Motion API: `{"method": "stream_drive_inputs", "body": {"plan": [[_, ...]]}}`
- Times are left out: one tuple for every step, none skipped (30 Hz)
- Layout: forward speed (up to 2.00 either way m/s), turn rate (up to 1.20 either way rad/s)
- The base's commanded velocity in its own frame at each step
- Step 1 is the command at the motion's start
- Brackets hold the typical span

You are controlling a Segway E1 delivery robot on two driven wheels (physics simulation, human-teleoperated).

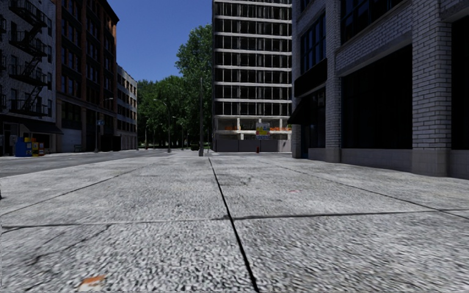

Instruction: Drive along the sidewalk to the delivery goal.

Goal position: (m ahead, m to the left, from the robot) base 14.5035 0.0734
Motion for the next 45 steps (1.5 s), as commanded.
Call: {"method": "stream_drive_inputs", "body": {"plan": [[2.0,0.0],[2.0,0.0],[2.0,0.0],[2.0,0.0],[2.0,0.0],[2.0,0.0],[2.0,0.0],[2.0,0.0],[2.0,0.0],[2.0,0.0],[2.0,0.0],[2.0,0.0],[2.0,0.0],[2.0,0.0],[2.0,0.0],[2.0,0.0],[2.0,0.0],[2.0,0.0],[2.0,0.0],[2.0,0.0],[2.0,0.0],[2.0,0.0],[2.0,0.0],[2.0,0.0],[2.0,0.0],[2.0,0.0],[2.0,0.0],[2.0,0.0],[2.0,0.0],[2.0,0.0],[2.0,0.0],[2.0,0.0],[2.0,0.0],[2.0,0.0],[2.0,0.0],[2.0,0.0],[2.0,0.0],[2.0,0.0],[2.0,0.0],[2.0,0.0],[2.0,0.0],[2.0,0.0],[2.0,0.0],[2.0,0.0],[2.0,0.0]]}}
